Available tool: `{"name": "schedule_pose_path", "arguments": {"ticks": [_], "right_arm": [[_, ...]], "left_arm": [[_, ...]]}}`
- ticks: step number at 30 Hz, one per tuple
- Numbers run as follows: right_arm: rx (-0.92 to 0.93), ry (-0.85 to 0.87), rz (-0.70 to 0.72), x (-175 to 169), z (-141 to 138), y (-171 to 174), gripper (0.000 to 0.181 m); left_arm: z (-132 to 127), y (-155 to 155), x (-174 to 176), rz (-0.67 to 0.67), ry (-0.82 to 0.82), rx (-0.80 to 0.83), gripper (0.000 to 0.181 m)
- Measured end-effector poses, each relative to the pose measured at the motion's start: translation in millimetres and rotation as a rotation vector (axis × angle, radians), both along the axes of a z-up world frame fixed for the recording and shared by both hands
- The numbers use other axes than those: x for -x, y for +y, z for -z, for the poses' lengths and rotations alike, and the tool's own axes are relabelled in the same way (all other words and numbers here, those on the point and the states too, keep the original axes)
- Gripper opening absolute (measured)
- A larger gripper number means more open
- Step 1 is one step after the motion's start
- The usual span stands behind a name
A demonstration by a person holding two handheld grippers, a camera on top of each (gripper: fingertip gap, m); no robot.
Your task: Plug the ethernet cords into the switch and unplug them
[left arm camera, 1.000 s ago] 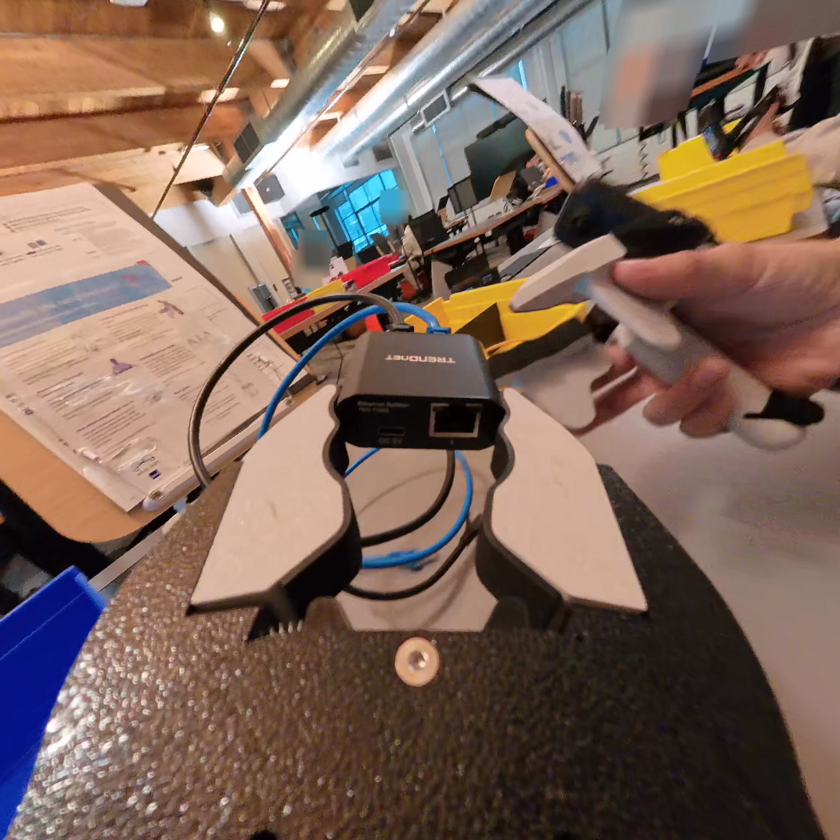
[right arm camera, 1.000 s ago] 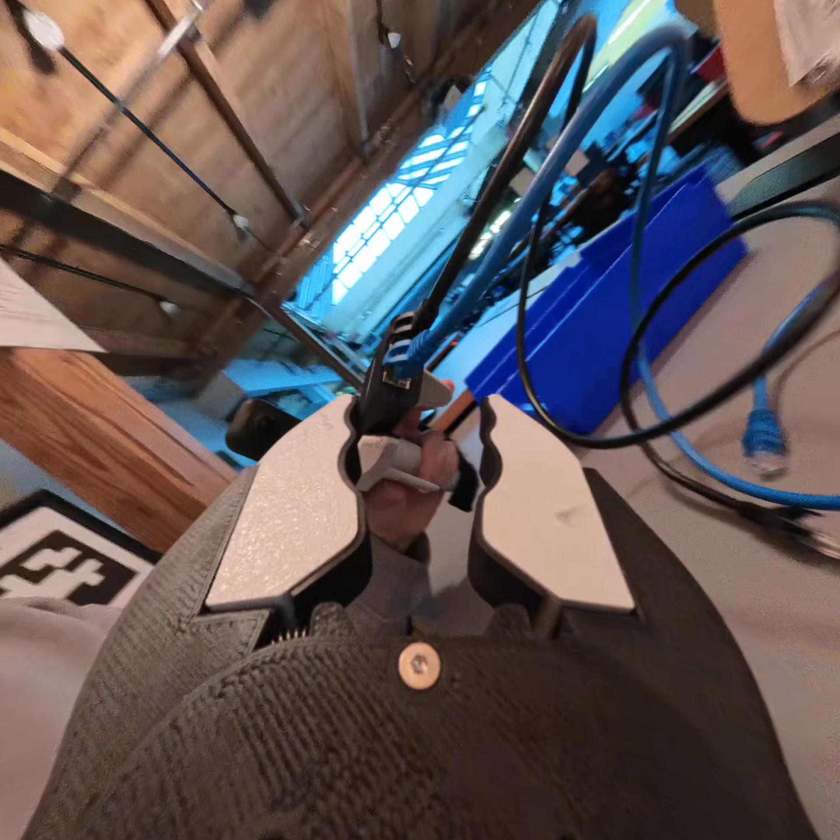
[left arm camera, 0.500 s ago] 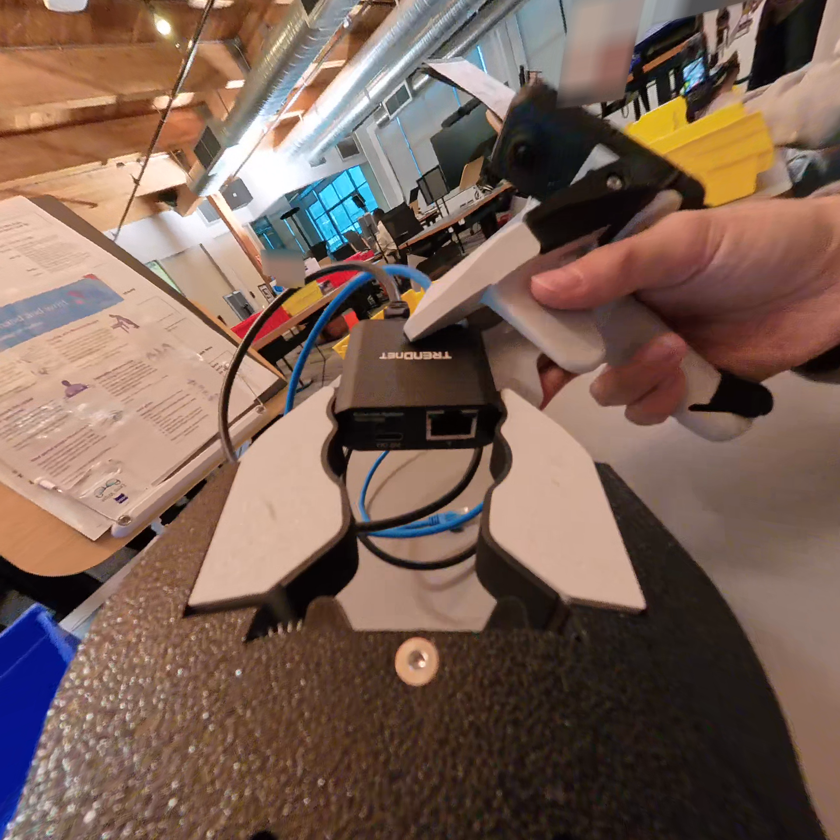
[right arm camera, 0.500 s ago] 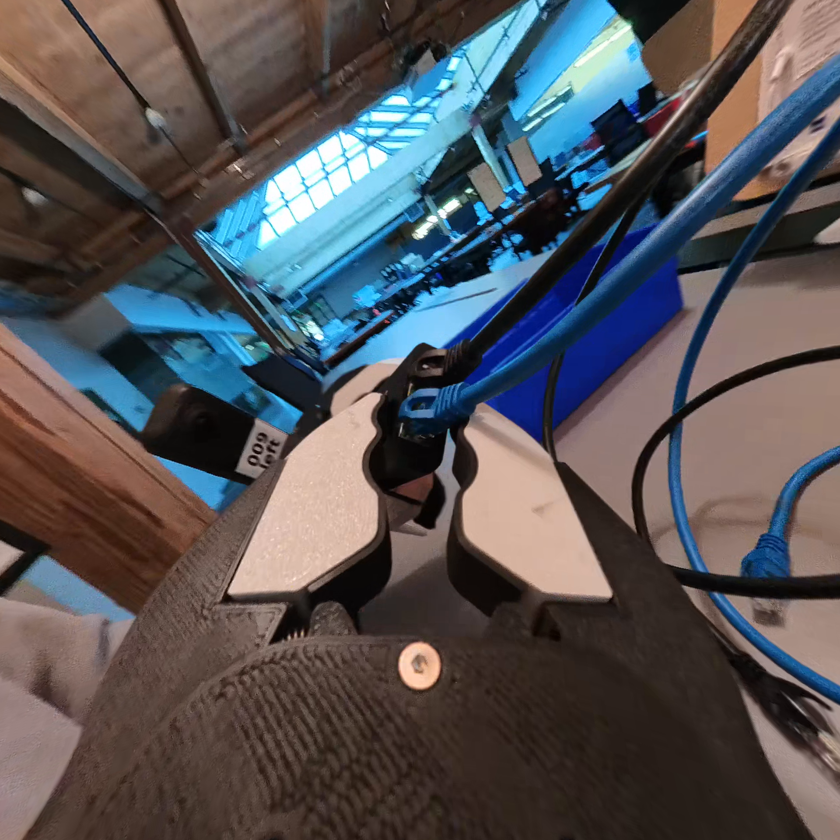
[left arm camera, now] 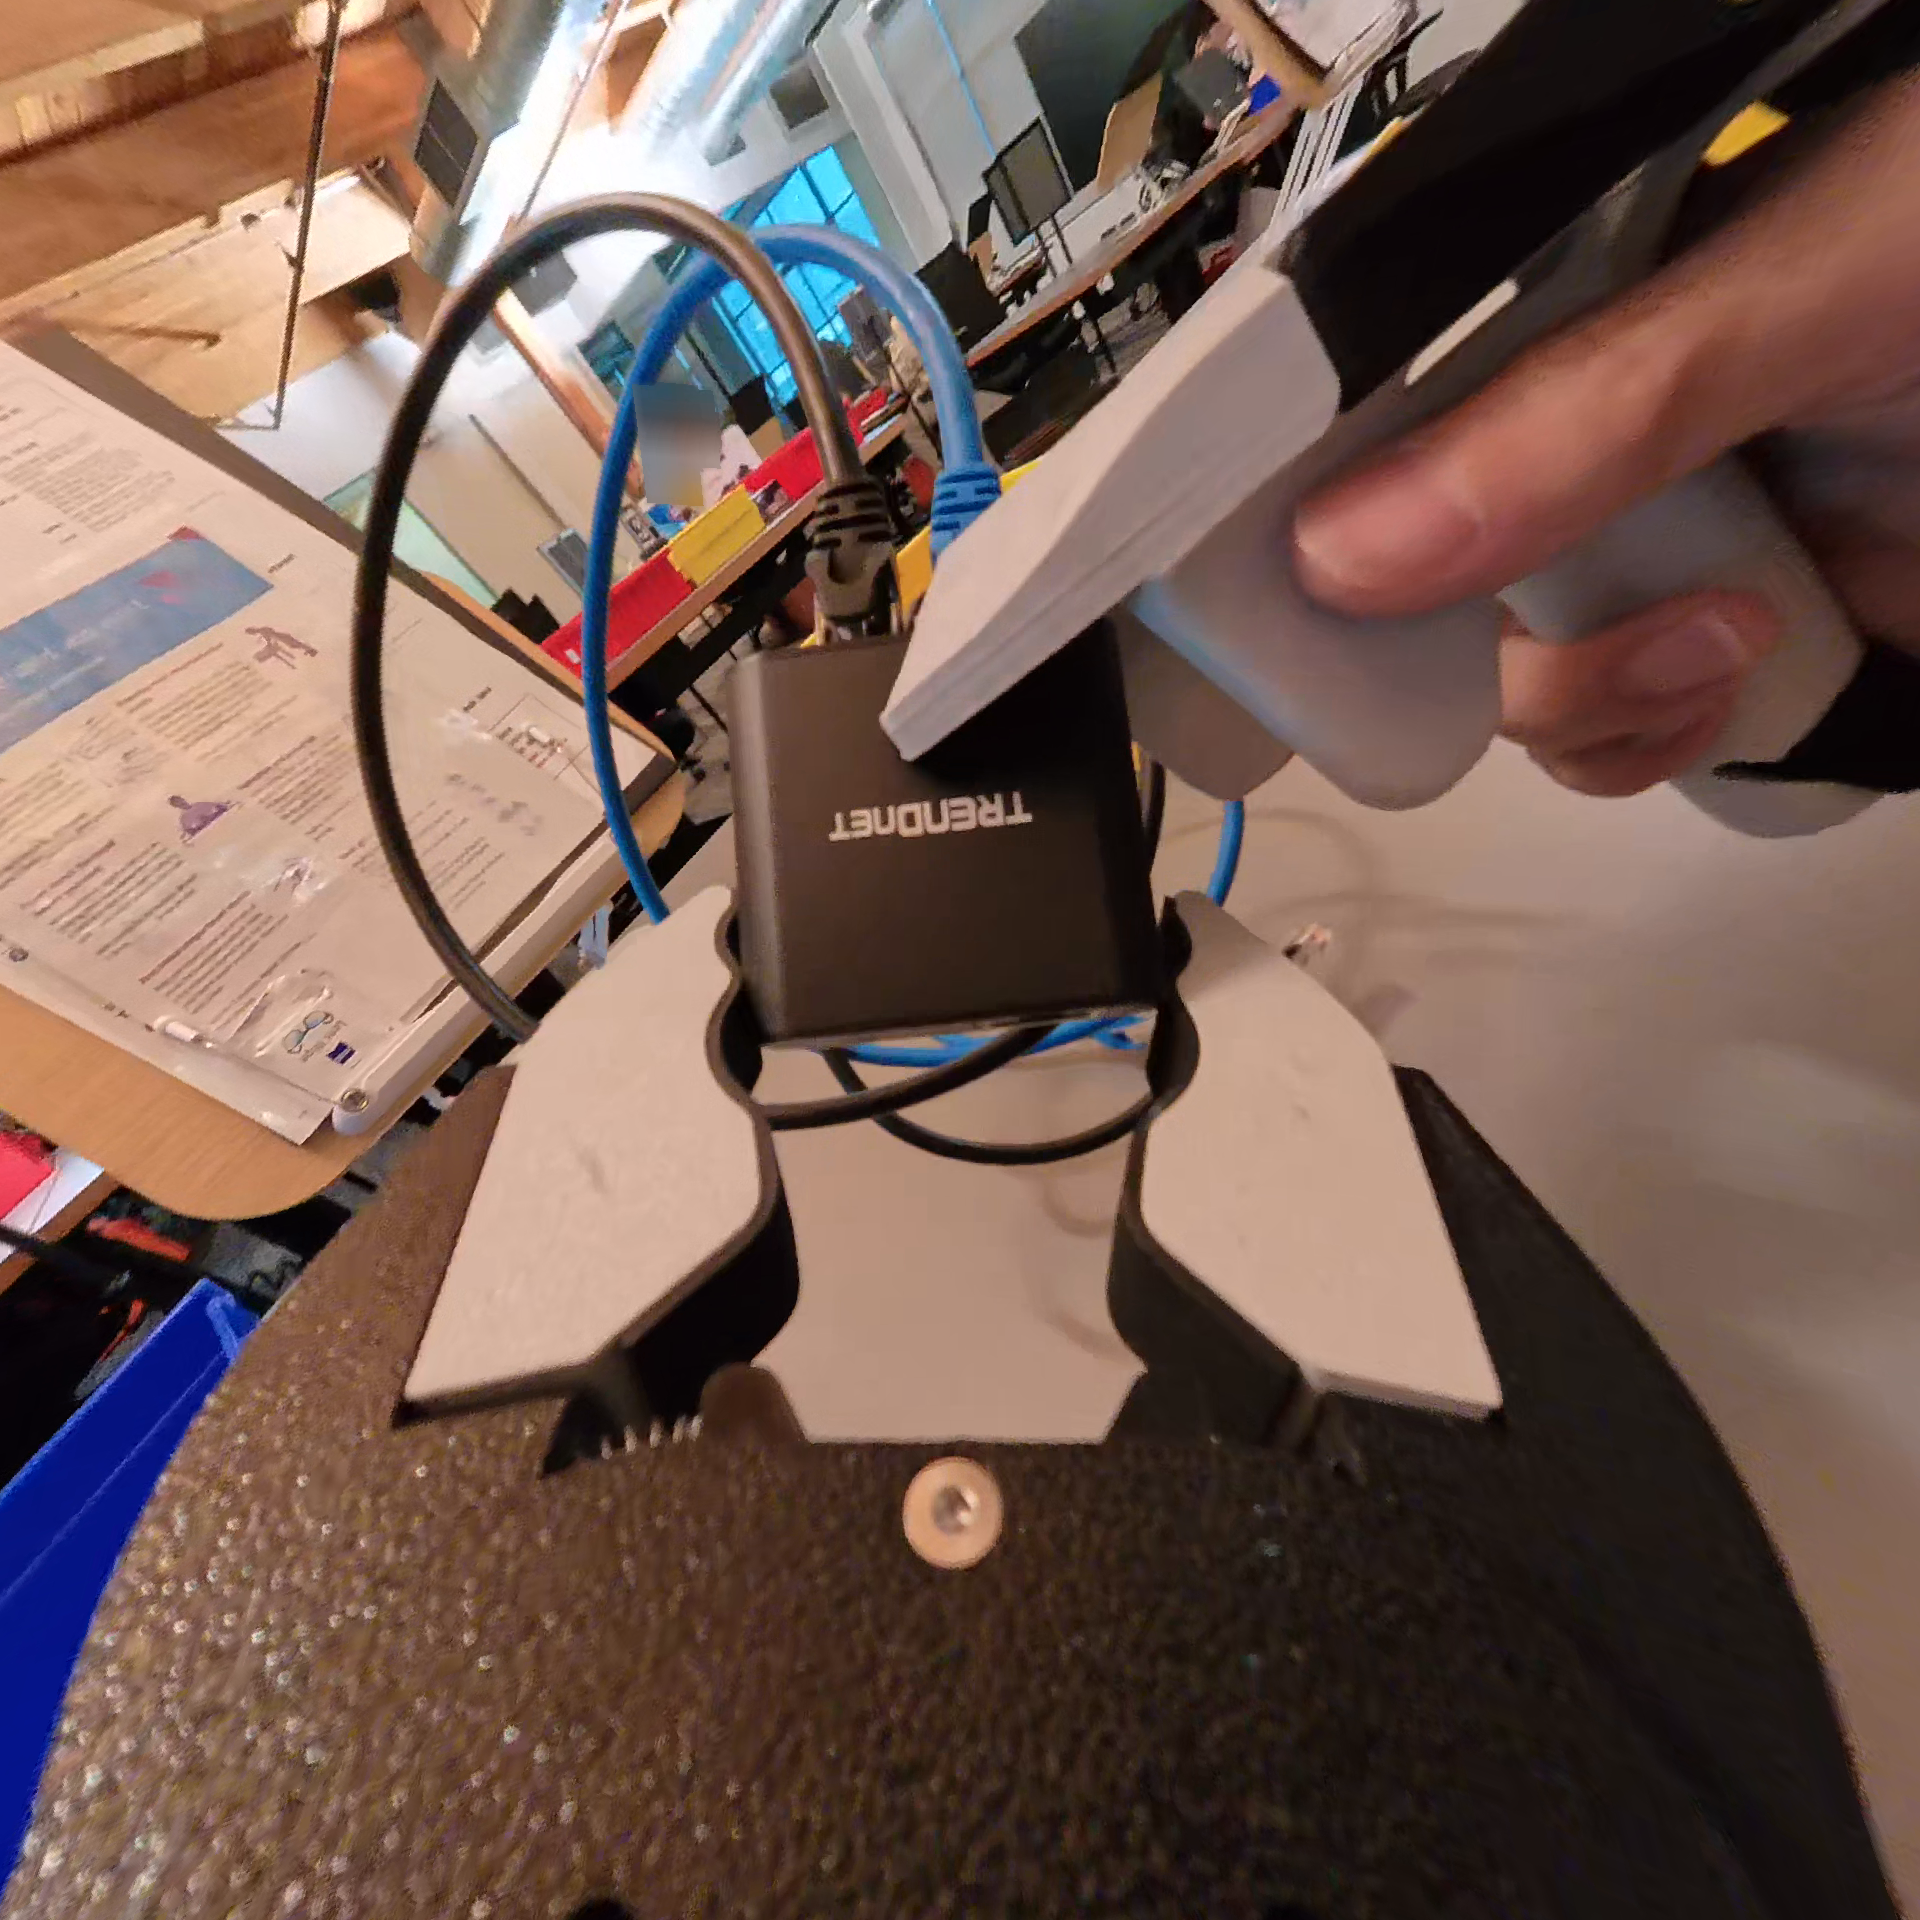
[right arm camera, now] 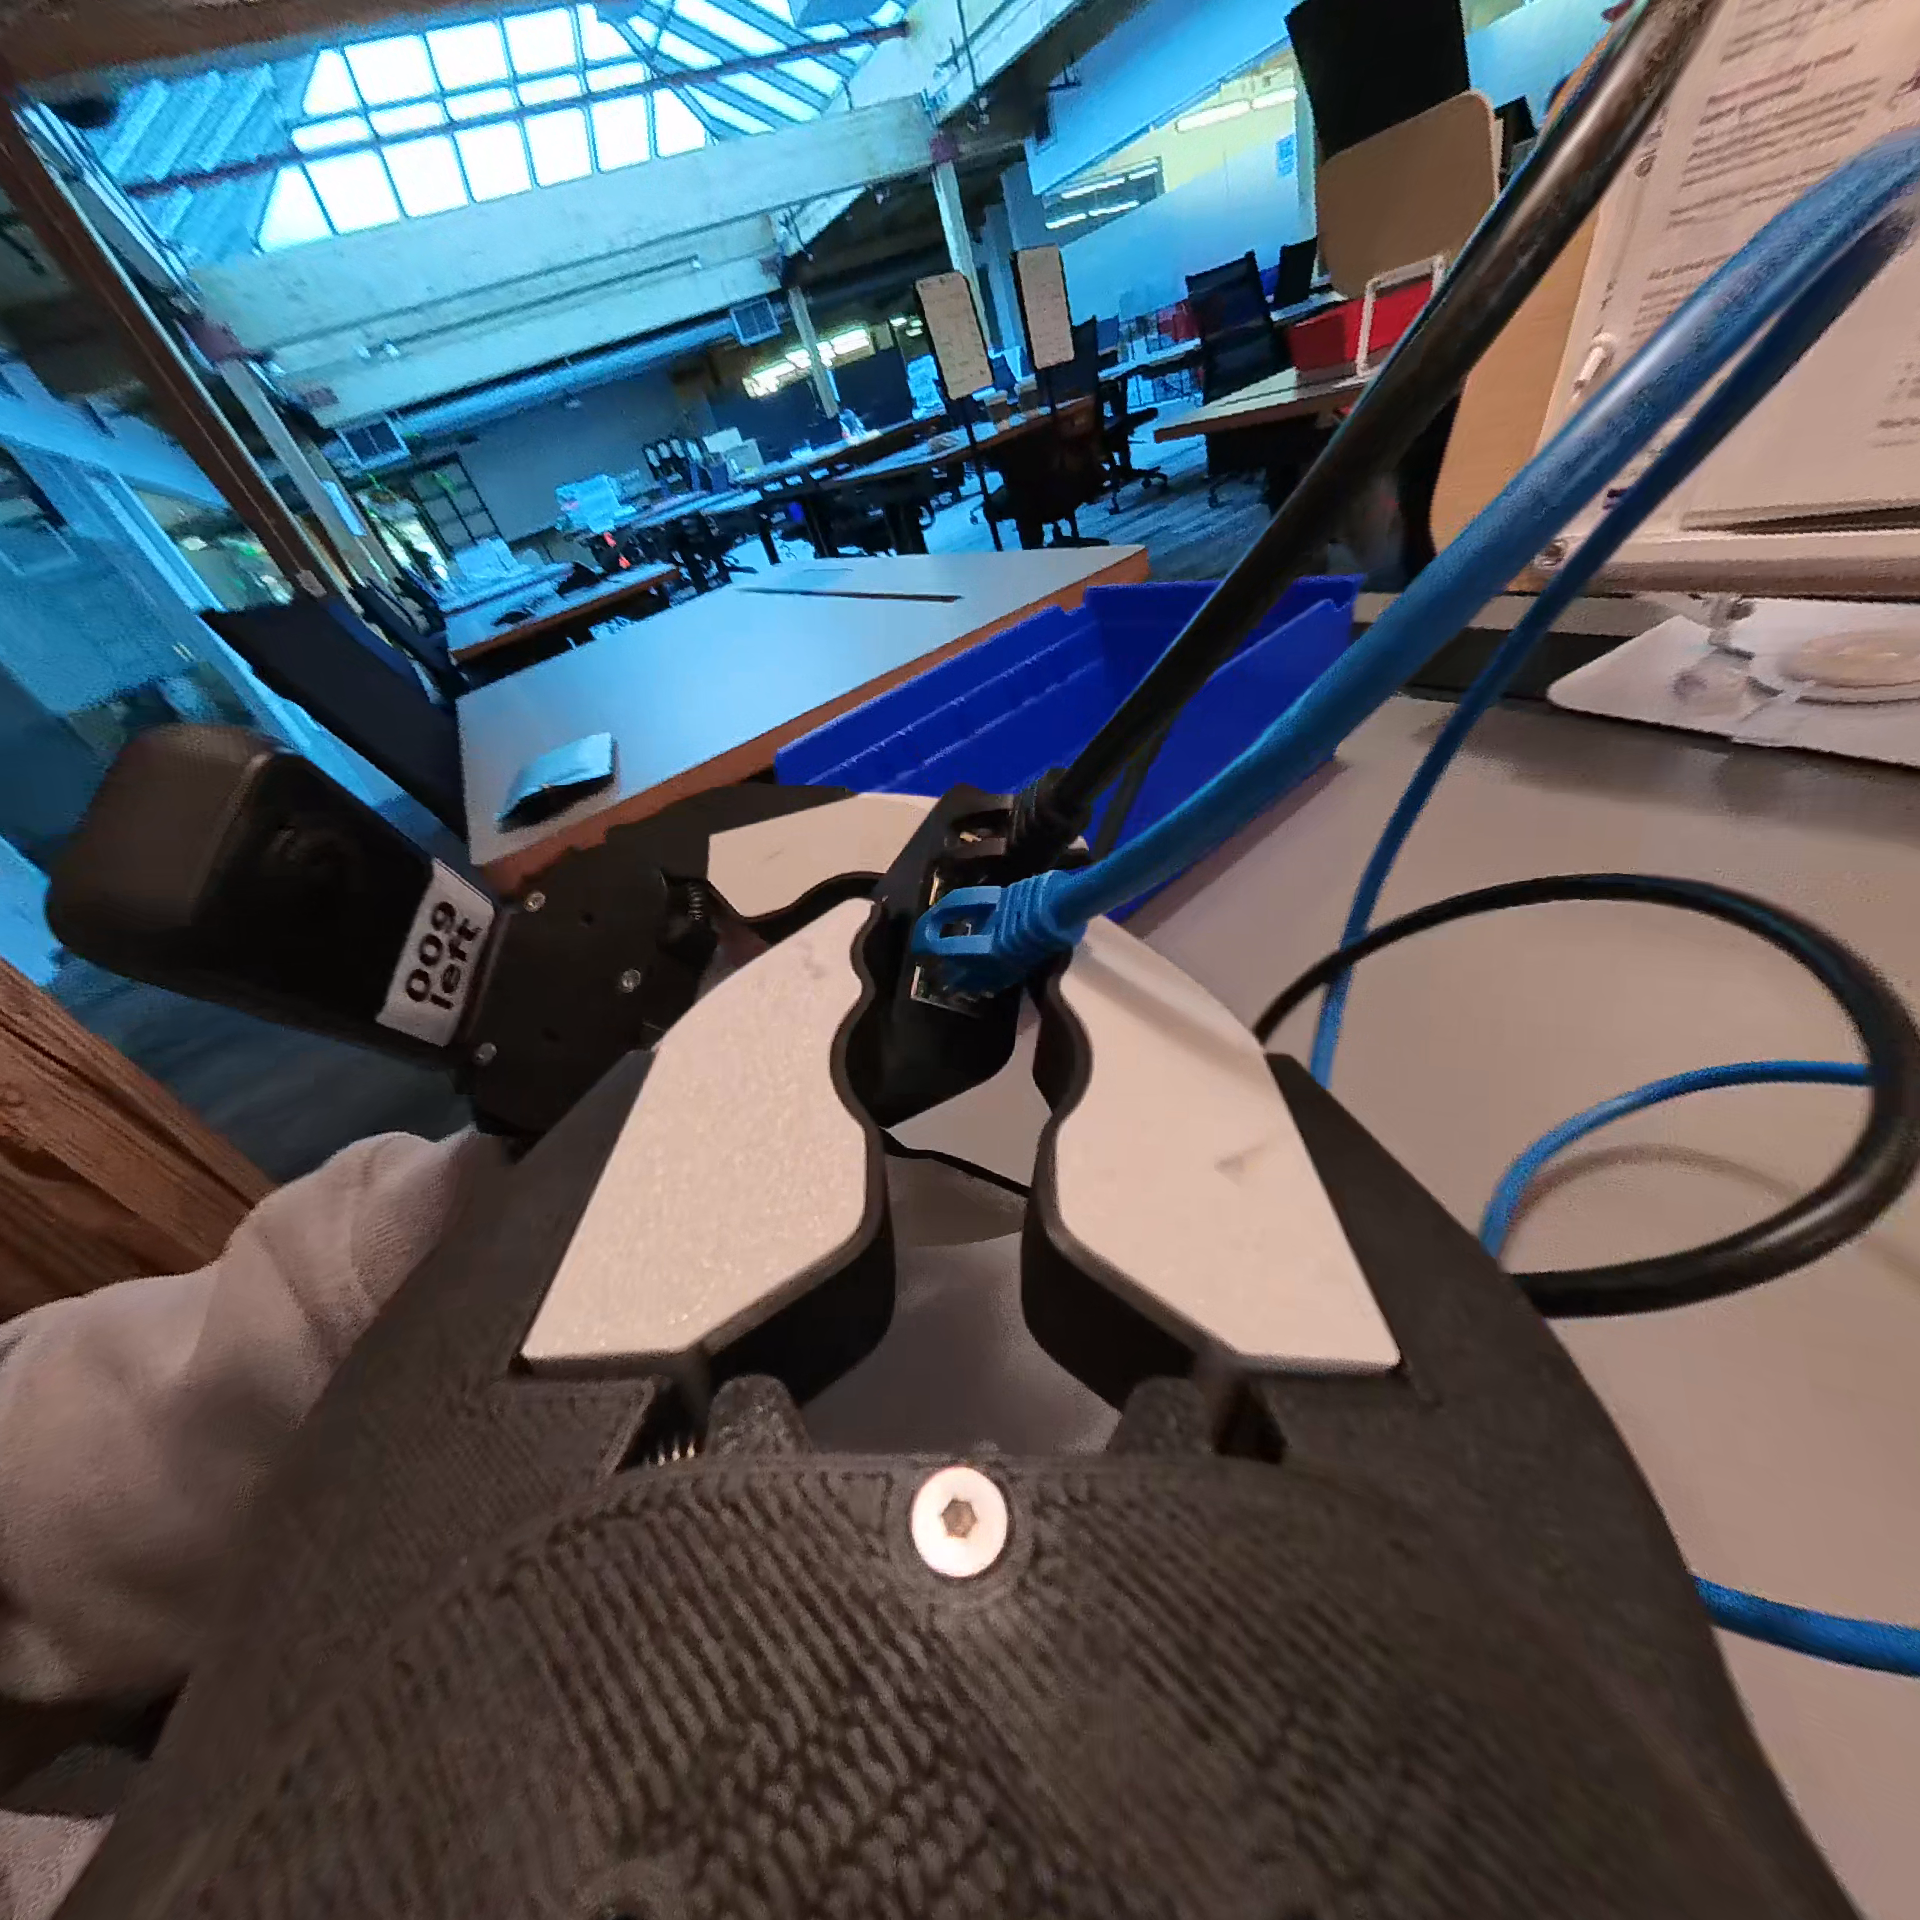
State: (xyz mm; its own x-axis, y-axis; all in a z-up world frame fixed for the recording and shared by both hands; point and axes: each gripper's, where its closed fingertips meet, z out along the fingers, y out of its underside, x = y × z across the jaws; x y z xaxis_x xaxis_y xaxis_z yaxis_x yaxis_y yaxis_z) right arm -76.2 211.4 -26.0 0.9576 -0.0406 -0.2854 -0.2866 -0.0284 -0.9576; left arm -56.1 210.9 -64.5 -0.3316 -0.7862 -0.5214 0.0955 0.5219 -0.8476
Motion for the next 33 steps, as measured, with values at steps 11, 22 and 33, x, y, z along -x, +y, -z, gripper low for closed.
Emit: {"name": "schedule_pose_path", "arguments": {"ticks": [11,22,33], "right_arm": [[0.076,-0.047,-0.066,0,6,-4,0.033],[0.065,0.256,-0.316,5,14,-12,0.052],[-0.125,0.374,-0.267,-3,-1,-16,0.017]], "left_arm": [[7,-8,-4,0.012,0.055,0.041,0.073],[4,-19,6,0.122,0.019,0.011,0.073],[1,-25,9,0.163,-0.004,0.026,0.073]]}}
